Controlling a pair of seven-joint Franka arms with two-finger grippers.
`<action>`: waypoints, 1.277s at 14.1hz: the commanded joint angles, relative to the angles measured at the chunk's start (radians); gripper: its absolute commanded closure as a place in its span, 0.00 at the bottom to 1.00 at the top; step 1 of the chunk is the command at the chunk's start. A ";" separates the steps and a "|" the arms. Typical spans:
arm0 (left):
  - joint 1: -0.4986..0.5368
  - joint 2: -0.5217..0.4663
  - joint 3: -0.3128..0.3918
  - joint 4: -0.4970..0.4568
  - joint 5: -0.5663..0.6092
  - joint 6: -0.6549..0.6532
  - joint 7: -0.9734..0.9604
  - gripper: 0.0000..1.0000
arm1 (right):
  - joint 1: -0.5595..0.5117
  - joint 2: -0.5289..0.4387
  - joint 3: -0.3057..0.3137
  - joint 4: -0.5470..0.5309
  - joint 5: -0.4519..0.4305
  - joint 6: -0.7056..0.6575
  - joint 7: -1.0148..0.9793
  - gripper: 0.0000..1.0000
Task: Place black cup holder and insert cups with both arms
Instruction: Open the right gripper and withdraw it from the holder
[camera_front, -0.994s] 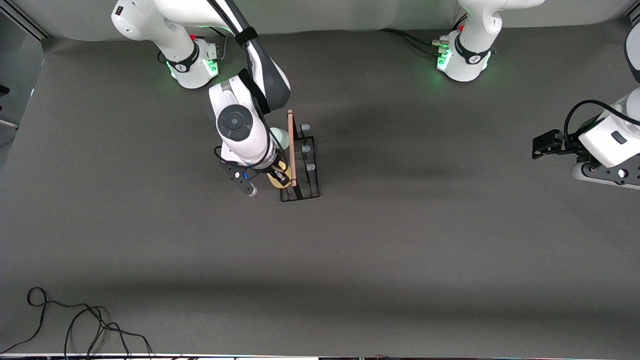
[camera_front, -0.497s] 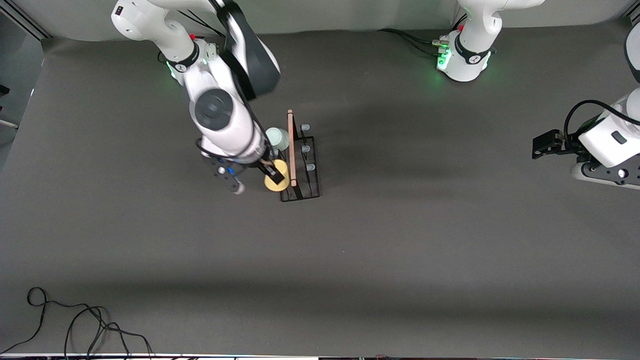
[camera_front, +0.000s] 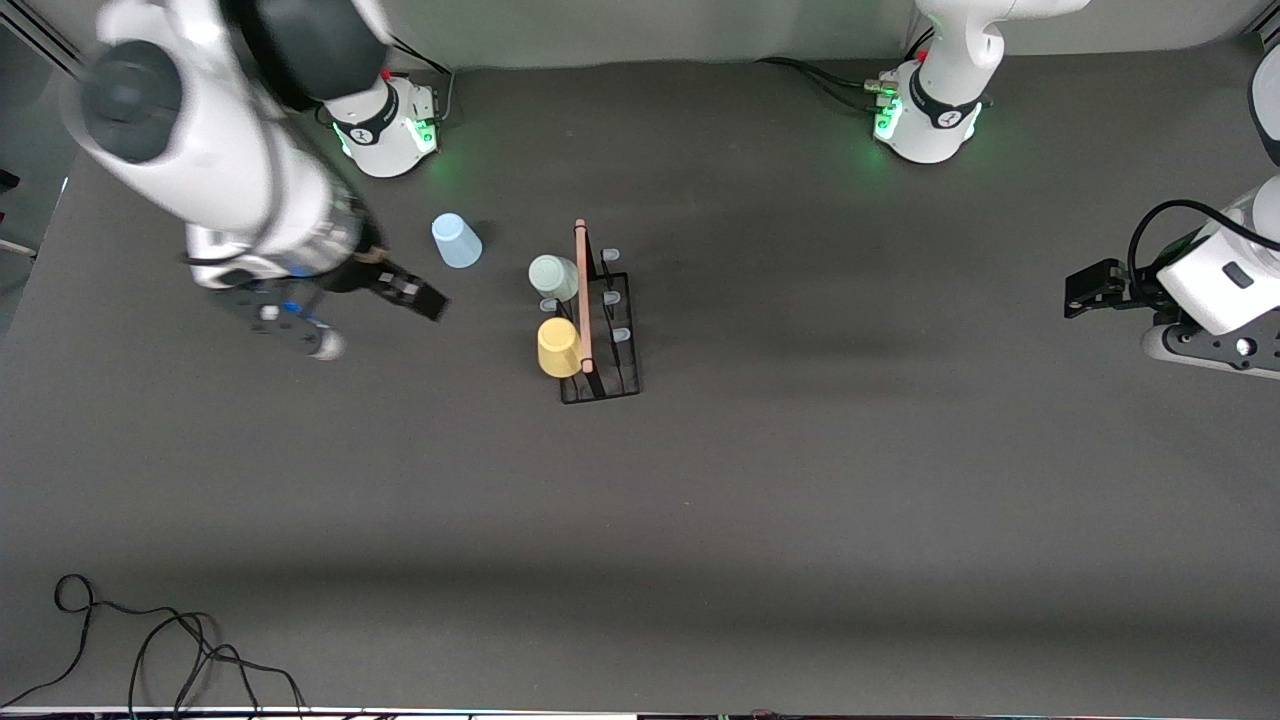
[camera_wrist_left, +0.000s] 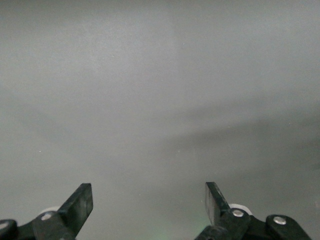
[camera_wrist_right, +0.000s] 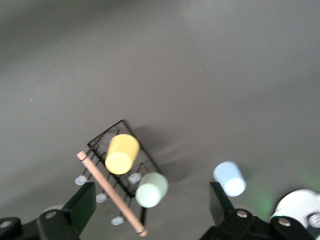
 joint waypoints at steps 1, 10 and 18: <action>-0.001 0.004 -0.001 0.019 0.013 -0.023 -0.003 0.00 | -0.047 -0.103 0.026 -0.061 -0.080 0.006 -0.141 0.00; 0.000 0.004 0.001 0.019 0.013 -0.023 -0.003 0.00 | -0.819 -0.198 0.594 -0.104 -0.182 0.012 -0.654 0.00; 0.000 0.004 0.001 0.019 0.013 -0.023 -0.003 0.00 | -0.993 -0.261 0.735 -0.190 -0.221 0.078 -0.703 0.00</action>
